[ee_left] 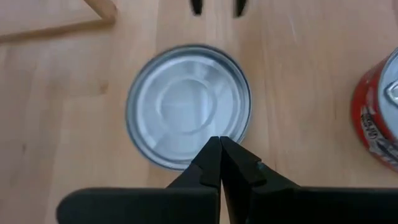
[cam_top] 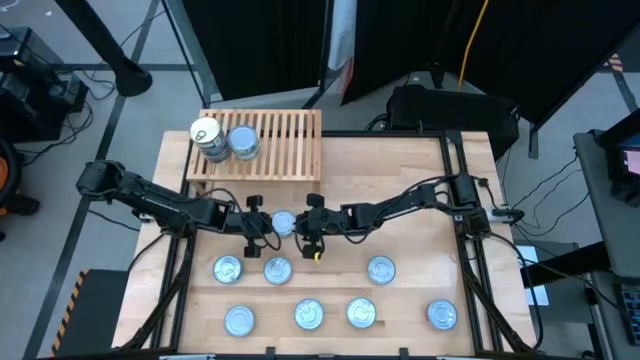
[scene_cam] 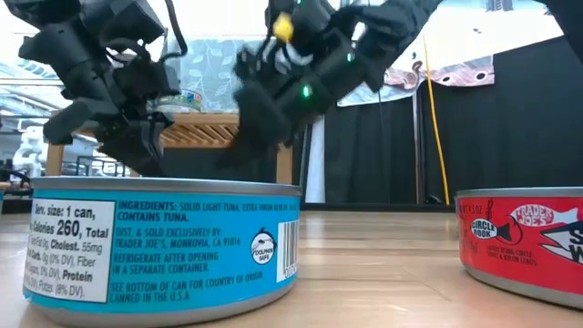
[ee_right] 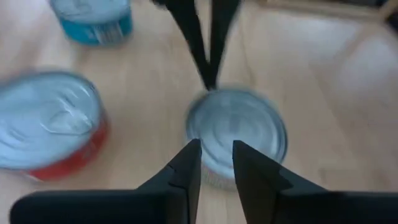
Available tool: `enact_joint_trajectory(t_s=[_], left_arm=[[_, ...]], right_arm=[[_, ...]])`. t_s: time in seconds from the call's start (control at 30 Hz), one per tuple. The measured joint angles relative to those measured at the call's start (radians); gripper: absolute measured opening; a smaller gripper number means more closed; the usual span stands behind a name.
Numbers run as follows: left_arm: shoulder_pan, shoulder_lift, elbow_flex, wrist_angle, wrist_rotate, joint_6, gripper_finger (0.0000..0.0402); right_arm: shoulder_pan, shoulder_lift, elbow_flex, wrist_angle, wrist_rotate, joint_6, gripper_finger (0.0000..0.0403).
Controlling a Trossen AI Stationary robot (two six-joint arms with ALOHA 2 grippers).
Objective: Stack canned seafood by type on shelf
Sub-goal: Stack the green can on top of the other green can
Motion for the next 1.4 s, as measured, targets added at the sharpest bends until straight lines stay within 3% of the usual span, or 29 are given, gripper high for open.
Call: enact_joint_trajectory(t_s=[0.23, 0.53, 1.03, 1.17, 1.3, 1.4], left_arm=[[0.0, 0.097, 0.005, 0.07, -0.003, 0.003, 0.0005], [0.0, 0.091, 0.008, 0.078, 0.003, 0.026, 0.0004], [0.0, -0.096, 0.027, -0.116, -0.012, -0.066, 0.0004], [0.0, -0.11, 0.018, -0.116, -0.004, -0.191, 0.0004], [0.0, -0.11, 0.018, -0.119, -0.011, -0.21, 0.0006], [-0.004, -0.11, 0.018, -0.12, -0.014, -0.212, 0.003]], right_arm=[[-0.003, 0.039, -0.001, 0.016, 0.0, -0.004, 0.0047], [-0.017, 0.045, -0.001, 0.009, 0.001, -0.01, 0.0003], [-0.021, 0.051, 0.002, -0.04, 0.003, -0.007, 0.0001], [-0.023, 0.05, 0.003, -0.066, 0.003, -0.01, 0.0], [-0.023, 0.05, 0.003, -0.076, 0.003, -0.014, 0.0], [-0.023, 0.049, 0.003, -0.092, 0.003, -0.015, 0.0]])
